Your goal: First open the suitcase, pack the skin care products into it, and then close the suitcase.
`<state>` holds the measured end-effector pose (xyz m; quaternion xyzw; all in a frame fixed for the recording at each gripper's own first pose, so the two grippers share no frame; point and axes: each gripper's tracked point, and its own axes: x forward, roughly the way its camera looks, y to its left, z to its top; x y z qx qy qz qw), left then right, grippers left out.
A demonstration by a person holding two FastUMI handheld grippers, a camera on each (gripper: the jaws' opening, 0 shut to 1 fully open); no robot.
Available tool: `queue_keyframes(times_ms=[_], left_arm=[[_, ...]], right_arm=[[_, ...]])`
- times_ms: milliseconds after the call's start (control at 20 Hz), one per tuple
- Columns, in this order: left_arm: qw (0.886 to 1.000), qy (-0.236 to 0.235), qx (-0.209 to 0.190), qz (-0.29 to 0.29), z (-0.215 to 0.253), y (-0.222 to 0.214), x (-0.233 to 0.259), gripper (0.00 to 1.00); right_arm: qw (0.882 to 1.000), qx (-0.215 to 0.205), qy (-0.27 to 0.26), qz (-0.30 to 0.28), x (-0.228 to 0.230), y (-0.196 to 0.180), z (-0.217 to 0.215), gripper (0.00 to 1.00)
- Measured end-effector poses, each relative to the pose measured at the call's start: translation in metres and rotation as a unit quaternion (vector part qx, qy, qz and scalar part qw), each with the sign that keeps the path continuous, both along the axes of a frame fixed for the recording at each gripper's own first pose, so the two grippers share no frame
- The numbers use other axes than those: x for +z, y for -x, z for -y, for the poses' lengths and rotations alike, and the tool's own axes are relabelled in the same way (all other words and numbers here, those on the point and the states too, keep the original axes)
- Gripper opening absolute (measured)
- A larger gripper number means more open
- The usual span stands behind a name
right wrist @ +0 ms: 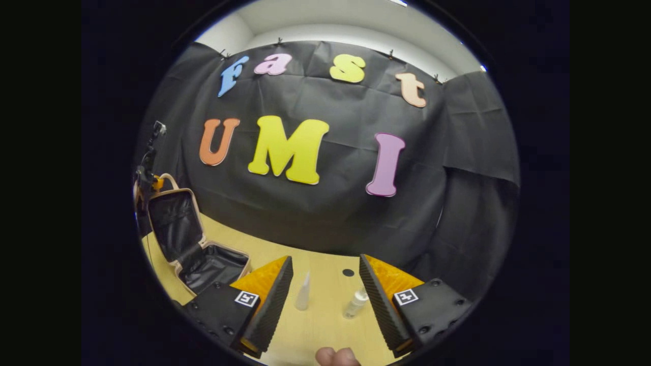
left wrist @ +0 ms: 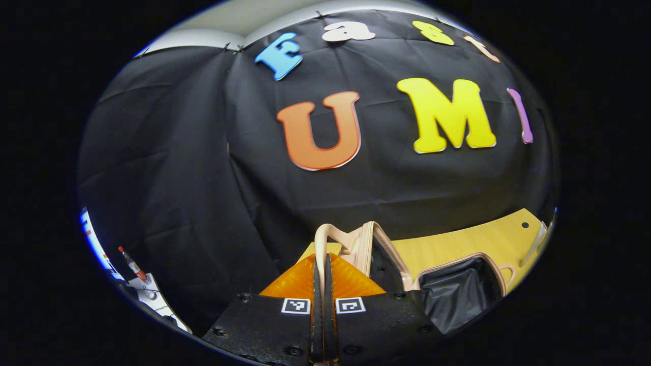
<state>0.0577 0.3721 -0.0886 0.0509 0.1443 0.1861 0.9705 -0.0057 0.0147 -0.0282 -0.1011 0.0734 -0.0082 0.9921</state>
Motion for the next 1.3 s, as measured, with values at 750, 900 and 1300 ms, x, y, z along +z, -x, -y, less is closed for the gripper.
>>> queue_keyframes(times_ms=[750,900,1300], left_arm=[[0.966,0.221,0.025,-0.133,-0.082,-0.014,-0.233,0.06],[0.965,0.222,0.031,-0.135,-0.084,-0.014,-0.235,0.11],[0.993,0.072,-0.005,-0.096,-0.041,-0.012,-0.148,0.84]], right_arm=[[0.996,0.018,0.065,-0.052,-0.029,0.005,-0.075,0.78],[0.996,0.025,0.061,-0.053,-0.031,0.000,-0.081,0.78],[0.999,0.014,0.026,-0.039,-0.028,-0.006,-0.060,0.77]])
